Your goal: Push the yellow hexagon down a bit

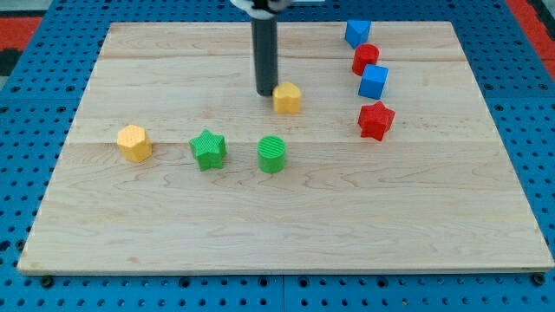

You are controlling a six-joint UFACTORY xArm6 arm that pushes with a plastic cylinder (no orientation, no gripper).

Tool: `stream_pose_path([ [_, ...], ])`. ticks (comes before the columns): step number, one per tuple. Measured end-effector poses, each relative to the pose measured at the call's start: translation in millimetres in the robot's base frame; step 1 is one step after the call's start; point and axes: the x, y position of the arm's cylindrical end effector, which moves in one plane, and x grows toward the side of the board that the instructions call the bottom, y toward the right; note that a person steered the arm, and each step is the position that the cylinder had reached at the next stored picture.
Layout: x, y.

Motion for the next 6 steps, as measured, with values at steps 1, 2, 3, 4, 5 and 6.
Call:
stream_pose_path([
  [1, 47, 23],
  [2, 10, 14],
  [3, -3, 31],
  [4, 28, 75],
  [5, 79, 77],
  [6, 83, 82],
])
